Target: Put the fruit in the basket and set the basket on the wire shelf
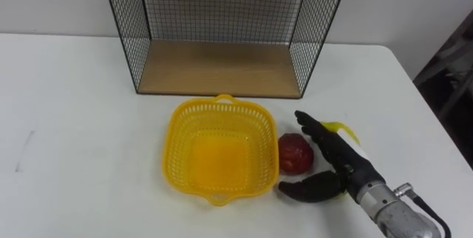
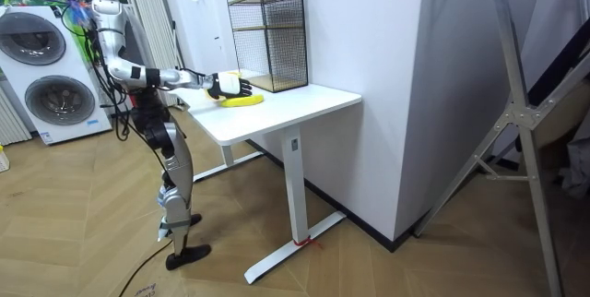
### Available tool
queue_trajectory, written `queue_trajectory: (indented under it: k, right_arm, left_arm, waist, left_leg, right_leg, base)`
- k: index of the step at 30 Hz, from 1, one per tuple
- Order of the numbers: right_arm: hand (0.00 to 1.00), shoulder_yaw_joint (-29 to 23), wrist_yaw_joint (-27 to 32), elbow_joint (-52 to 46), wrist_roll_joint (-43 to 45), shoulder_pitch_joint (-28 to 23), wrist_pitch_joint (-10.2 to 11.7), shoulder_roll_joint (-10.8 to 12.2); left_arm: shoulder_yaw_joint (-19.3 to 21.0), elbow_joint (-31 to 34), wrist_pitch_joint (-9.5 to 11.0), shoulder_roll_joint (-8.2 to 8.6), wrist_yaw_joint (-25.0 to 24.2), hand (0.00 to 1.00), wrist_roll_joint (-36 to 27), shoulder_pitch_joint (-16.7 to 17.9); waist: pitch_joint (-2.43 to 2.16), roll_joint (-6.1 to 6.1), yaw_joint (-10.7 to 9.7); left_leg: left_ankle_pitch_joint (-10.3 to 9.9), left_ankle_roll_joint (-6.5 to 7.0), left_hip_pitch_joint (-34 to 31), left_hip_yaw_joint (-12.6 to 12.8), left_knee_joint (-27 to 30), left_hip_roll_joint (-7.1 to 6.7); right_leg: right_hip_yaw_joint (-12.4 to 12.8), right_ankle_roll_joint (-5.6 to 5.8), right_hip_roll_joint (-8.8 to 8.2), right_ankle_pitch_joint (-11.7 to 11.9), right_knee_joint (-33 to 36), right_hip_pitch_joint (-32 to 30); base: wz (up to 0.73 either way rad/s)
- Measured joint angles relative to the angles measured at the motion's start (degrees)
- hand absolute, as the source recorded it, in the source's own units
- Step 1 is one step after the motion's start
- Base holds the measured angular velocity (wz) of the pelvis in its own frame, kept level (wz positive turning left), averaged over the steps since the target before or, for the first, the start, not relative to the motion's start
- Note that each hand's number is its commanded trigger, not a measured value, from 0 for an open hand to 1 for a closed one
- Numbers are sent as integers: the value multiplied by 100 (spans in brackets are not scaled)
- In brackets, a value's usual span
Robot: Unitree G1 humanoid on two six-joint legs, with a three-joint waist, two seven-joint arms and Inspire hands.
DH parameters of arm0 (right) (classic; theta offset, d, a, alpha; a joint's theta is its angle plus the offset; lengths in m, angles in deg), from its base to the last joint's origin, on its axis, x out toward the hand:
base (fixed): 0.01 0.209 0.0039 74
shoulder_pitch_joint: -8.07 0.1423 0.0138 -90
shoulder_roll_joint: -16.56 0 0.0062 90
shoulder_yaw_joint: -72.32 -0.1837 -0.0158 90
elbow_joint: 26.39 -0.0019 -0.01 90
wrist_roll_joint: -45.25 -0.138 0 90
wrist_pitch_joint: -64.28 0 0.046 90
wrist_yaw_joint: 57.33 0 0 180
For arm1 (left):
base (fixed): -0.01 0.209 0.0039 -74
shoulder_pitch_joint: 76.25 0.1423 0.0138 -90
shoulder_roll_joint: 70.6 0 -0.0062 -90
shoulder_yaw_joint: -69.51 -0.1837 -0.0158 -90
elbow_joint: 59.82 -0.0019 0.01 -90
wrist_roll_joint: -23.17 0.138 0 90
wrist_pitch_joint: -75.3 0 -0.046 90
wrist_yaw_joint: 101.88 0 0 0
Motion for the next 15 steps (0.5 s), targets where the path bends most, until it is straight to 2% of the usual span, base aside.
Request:
queue_trajectory:
  k: [7,15]
  right_arm:
    - [100,-78,339,42,472,130,-2,-4]
    - [100,-60,478,258,468,322,-9,2]
  left_arm:
    - [0,30,-5,-2,-3,0,0,-4]
    - [2,30,-5,-2,0,0,0,-25]
  waist:
    - [0,0,-4]
    - [0,-4,8]
  left_leg:
    - [0,0,10,-11,9,0]
    - [0,0,16,-13,-10,0]
  right_leg:
    - [-6,0,0,0,-6,18]
    - [-4,-1,2,1,-1,0]
  base:
    - [0]
    - [0]
